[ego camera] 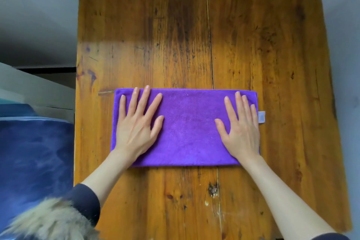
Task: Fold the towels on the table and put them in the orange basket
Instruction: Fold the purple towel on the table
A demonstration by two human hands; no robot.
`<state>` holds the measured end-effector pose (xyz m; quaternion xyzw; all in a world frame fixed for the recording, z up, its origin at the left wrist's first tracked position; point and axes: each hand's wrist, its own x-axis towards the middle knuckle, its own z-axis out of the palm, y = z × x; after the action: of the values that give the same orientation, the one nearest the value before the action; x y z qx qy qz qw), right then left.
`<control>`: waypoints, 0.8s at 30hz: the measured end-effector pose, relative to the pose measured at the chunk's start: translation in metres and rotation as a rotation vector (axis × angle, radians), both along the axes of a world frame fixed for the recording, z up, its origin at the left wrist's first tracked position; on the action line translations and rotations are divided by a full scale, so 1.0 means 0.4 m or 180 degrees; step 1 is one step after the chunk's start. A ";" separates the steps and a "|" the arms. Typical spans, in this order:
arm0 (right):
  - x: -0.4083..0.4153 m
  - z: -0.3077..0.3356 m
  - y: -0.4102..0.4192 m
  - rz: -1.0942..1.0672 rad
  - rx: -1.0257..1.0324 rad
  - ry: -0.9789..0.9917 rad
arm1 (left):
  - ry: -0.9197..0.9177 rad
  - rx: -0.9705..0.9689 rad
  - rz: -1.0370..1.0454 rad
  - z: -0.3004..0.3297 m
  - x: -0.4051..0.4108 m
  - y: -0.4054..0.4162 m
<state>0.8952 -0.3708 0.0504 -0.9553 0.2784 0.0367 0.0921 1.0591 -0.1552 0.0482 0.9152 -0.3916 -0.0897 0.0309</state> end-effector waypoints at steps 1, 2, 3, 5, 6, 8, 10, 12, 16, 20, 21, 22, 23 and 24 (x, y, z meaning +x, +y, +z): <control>-0.005 -0.003 -0.002 -0.0003 -0.0032 -0.0022 | -0.0018 -0.0026 0.0051 -0.002 0.006 0.019; -0.006 -0.005 -0.002 -0.0011 -0.0066 -0.0035 | -0.0034 -0.0054 0.0097 -0.003 0.010 0.035; -0.005 -0.007 -0.001 -0.0028 -0.0089 -0.0037 | -0.0043 -0.0083 0.0131 -0.004 0.014 0.046; -0.002 -0.005 -0.002 -0.0046 -0.0083 -0.0004 | -0.0002 -0.0125 0.0167 -0.006 0.019 0.055; -0.001 -0.002 -0.003 -0.0040 -0.0068 0.0020 | 0.0030 -0.0140 0.0175 -0.004 0.020 0.055; 0.001 0.004 0.002 -0.0048 -0.0040 0.0045 | 0.0089 -0.0153 0.0174 0.002 0.021 0.054; 0.006 0.015 0.023 -0.0152 0.0009 0.0005 | 0.0202 -0.0273 0.0128 0.012 0.016 0.055; 0.008 0.031 0.068 -0.0198 0.0064 -0.0081 | 0.0364 -0.0561 0.0163 0.023 0.007 0.066; 0.001 0.053 0.206 0.0380 0.0153 -0.0184 | 0.0290 -0.1198 0.0799 0.047 -0.028 0.123; 0.027 0.042 0.297 0.0404 0.0296 -0.0087 | 0.0142 -0.1144 0.1737 0.057 -0.050 0.169; 0.034 0.038 0.309 0.0326 0.0330 -0.0036 | 0.0252 -0.1047 0.1857 0.055 -0.049 0.173; 0.039 0.034 0.317 0.0260 0.0343 0.0008 | 0.0384 -0.0951 0.1960 0.054 -0.047 0.175; 0.043 0.031 0.323 0.0214 0.0334 0.0046 | 0.0499 -0.0878 0.2052 0.053 -0.043 0.175; 0.044 0.028 0.327 0.0185 0.0309 0.0082 | 0.0568 -0.0823 0.2127 0.055 -0.037 0.173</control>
<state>0.9128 -0.2399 0.0616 -0.9569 0.2495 0.0652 0.1336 1.0442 -0.0859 0.0701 0.9697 -0.0750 -0.1040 0.2079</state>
